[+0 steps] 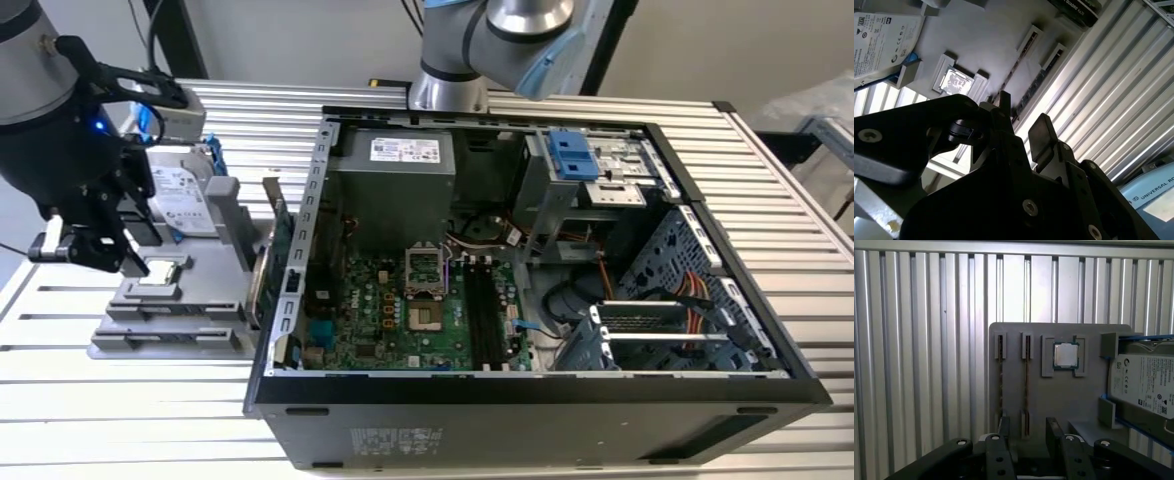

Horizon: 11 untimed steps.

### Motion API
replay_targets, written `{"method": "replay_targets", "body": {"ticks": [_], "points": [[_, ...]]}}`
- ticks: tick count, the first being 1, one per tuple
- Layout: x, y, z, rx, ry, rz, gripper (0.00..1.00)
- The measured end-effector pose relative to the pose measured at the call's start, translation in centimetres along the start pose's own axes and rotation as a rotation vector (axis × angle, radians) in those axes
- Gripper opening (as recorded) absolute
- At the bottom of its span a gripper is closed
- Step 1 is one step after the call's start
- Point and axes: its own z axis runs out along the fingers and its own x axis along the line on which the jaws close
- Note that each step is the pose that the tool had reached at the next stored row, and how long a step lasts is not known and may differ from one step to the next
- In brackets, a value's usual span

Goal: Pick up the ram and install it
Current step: 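Pick up the ram and move it above insertion slot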

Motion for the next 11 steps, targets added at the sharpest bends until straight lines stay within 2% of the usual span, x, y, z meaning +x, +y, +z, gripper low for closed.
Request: {"method": "replay_targets", "body": {"ticks": [11], "points": [[0.06, 0.01, 1.03, 0.0002, -0.0001, 0.000, 1.00]]}}
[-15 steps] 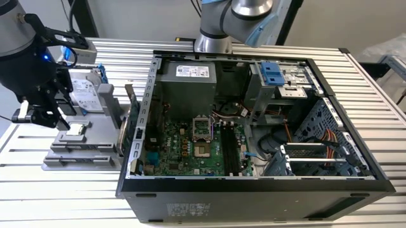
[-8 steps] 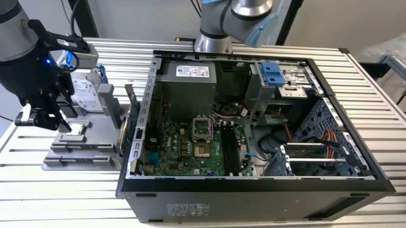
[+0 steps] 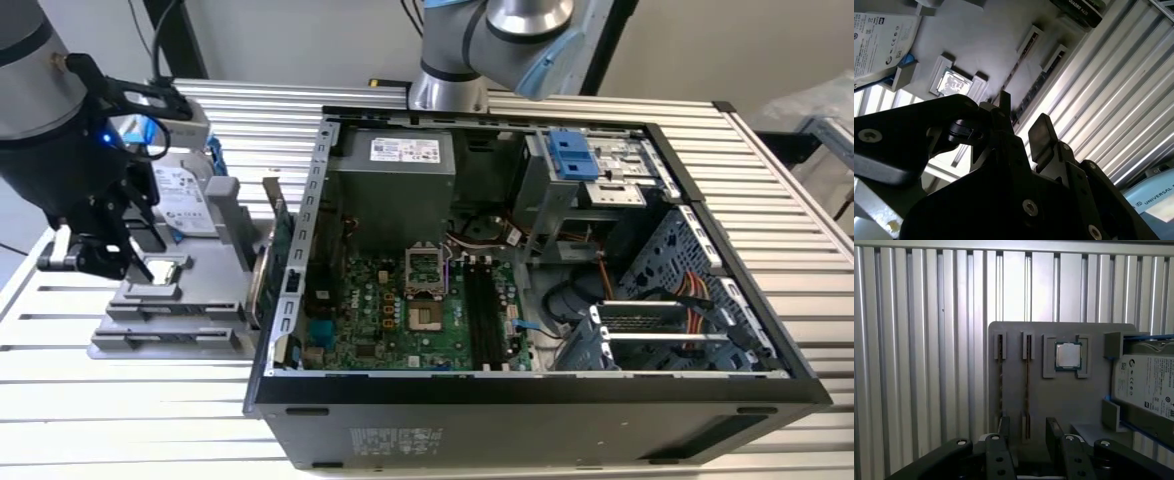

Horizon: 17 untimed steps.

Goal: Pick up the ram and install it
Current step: 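Pick up the ram and move it above insertion slot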

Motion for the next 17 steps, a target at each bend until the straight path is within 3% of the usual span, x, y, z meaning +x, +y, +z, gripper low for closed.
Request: {"method": "replay_targets", "body": {"ticks": [17], "points": [[0.39, 0.02, 2.06, 0.0001, 0.0000, 0.000, 1.00]]}}
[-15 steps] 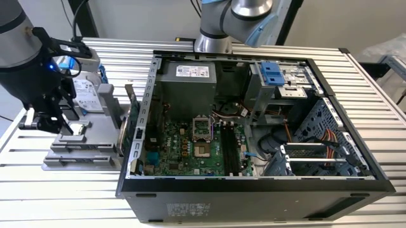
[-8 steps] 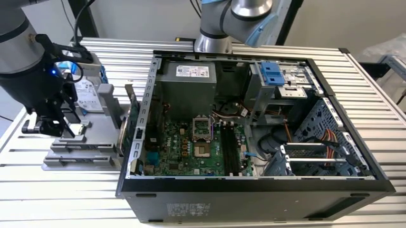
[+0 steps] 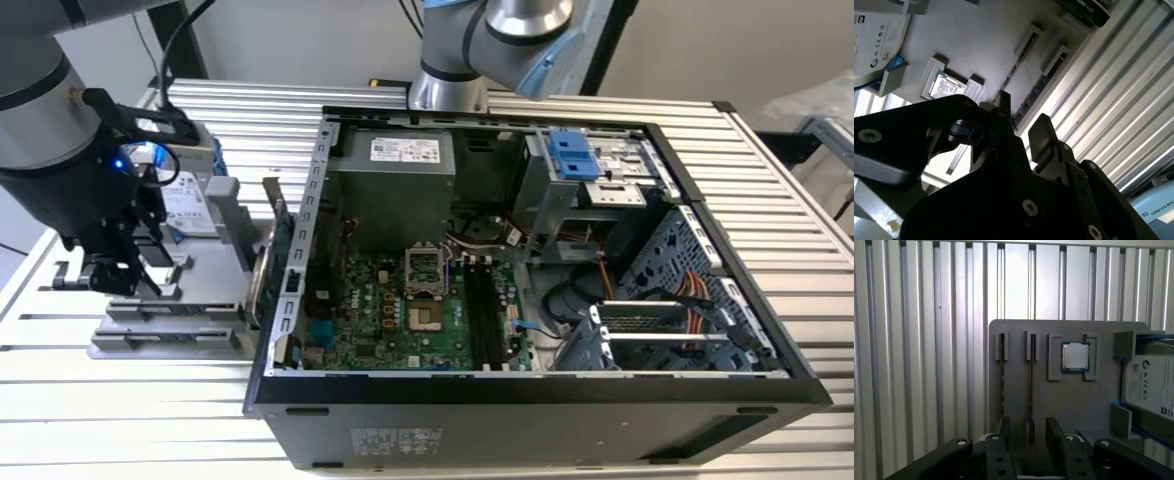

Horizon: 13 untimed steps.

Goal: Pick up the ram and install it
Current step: 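Pick up the ram and move it above insertion slot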

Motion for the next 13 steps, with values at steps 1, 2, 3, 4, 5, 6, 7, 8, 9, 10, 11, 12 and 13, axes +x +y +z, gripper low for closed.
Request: {"method": "replay_targets", "body": {"ticks": [1, 2, 3, 4, 5, 6, 7, 8, 9, 10, 11, 12, 13], "points": [[0.03, 0.00, 0.12, -0.0001, 0.0001, 0.000, 1.00], [0.06, 0.00, 0.24, -0.0002, 0.0001, 0.000, 1.00], [0.09, 0.00, 0.36, -0.0001, 0.0001, 0.000, 1.00], [0.13, 0.00, 0.47, -0.0001, 0.0001, 0.000, 1.00], [0.18, 0.01, 0.56, -0.0003, 0.0002, 0.000, 1.00], [0.25, 0.01, 0.67, -0.0002, 0.0002, 0.000, 1.00], [0.33, 0.01, 0.76, -0.0002, 0.0001, 0.000, 1.00], [0.40, 0.01, 0.85, -0.0001, 0.0001, 0.000, 1.00], [0.48, 0.01, 0.92, -0.0002, 0.0002, 0.000, 1.00], [0.56, 0.02, 1.01, -0.0002, 0.0001, 0.000, 1.00], [0.65, 0.02, 1.09, -0.0001, 0.0001, 0.000, 1.00], [0.76, 0.02, 1.16, -0.0001, 0.0000, 0.000, 1.00], [0.87, 0.02, 1.22, -0.0002, 0.0001, 0.000, 1.00]]}}
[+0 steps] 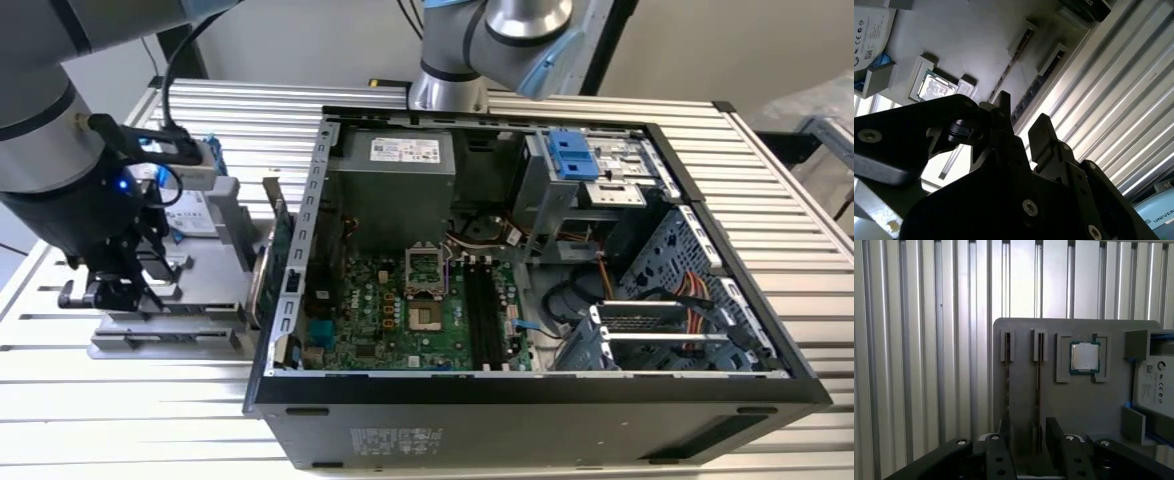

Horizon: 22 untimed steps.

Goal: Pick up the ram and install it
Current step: 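Pick up the ram and move it above insertion slot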

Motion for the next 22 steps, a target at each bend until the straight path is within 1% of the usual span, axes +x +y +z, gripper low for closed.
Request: {"method": "replay_targets", "body": {"ticks": [7, 16, 22], "points": [[0.53, 0.01, 0.61, 0.0001, -0.0001, 0.000, 1.00], [0.84, 0.01, 1.67, 0.0001, 0.0000, 0.000, 1.00], [0.93, 0.02, 2.50, 0.0000, 0.0000, 0.000, 1.00]]}}
